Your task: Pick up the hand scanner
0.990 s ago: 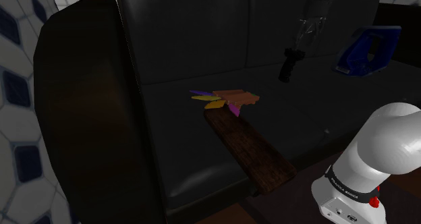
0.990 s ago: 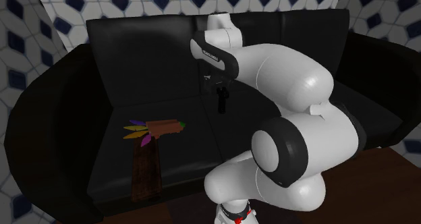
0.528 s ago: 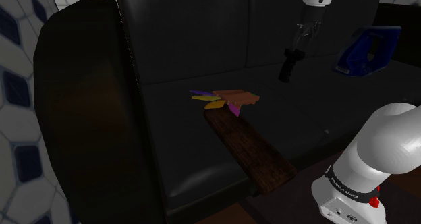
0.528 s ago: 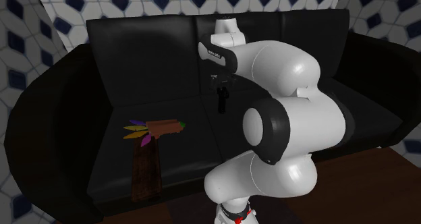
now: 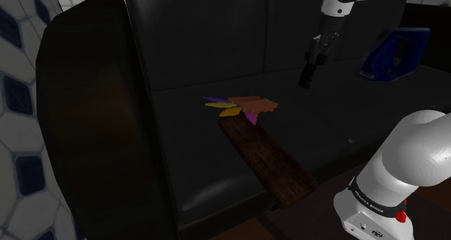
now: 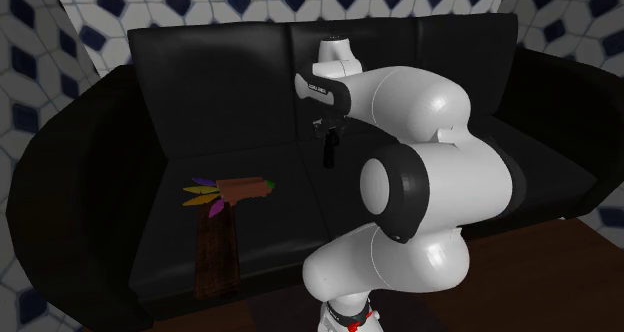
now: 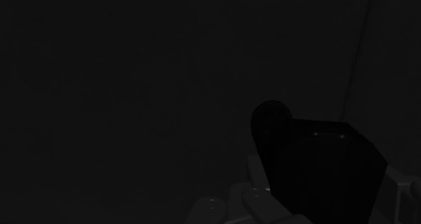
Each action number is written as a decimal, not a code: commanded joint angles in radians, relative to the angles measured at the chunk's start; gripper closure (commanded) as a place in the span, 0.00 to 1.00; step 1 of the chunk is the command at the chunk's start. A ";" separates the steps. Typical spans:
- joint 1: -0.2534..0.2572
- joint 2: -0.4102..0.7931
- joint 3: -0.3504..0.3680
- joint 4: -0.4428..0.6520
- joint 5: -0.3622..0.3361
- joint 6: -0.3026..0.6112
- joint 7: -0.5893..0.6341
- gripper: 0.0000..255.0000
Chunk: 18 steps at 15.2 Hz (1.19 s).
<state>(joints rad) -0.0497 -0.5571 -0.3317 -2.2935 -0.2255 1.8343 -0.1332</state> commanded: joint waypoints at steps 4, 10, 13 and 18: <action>0.000 0.000 0.000 -0.002 0.000 0.002 0.001 1.00; 0.001 0.001 0.003 0.025 0.003 -0.025 -0.002 1.00; 0.004 0.004 0.008 0.067 0.008 -0.065 -0.005 1.00; 0.008 0.013 0.015 0.141 0.016 -0.129 -0.011 1.00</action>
<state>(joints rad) -0.0430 -0.5464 -0.3181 -2.1680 -0.2116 1.7185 -0.1433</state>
